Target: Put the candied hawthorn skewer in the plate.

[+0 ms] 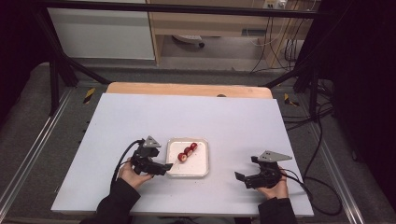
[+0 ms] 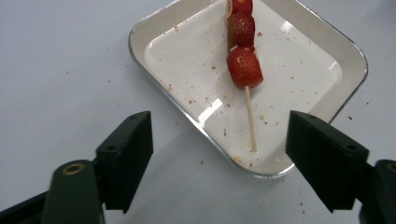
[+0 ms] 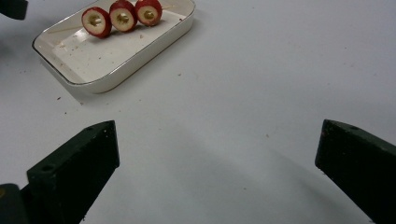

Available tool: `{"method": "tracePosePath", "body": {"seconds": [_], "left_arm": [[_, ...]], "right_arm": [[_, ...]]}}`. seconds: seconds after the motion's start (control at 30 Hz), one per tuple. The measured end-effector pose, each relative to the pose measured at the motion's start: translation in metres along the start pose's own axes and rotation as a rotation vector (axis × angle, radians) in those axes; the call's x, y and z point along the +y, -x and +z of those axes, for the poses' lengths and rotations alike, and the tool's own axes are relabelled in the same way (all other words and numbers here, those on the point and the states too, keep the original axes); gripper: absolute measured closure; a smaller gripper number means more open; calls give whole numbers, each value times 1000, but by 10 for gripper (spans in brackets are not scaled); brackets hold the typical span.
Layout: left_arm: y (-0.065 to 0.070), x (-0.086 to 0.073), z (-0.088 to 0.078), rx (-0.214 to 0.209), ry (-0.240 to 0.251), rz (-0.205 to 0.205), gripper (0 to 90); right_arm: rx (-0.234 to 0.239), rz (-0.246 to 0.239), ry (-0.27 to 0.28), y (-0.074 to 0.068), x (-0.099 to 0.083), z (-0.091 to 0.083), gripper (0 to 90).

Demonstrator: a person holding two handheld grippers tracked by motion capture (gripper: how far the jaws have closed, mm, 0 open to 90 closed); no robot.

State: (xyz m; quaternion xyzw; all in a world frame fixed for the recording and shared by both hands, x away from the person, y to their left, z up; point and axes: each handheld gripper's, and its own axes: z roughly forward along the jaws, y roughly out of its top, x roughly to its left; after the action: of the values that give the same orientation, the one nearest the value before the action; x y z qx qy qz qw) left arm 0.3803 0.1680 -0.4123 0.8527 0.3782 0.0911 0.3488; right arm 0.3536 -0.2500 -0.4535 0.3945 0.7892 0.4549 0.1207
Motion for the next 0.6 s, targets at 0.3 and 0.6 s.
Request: {"method": "tracePosePath", "body": {"seconds": [0.3, 0.6], "left_arm": [[-15, -29, -24, 24, 64, 22, 91], [-36, -62, -36, 6, 105, -17, 93]], "right_arm": [[-2, 3, -6, 0, 0, 1, 3], [-7, 3, -24, -1, -1, 1, 3]]}}
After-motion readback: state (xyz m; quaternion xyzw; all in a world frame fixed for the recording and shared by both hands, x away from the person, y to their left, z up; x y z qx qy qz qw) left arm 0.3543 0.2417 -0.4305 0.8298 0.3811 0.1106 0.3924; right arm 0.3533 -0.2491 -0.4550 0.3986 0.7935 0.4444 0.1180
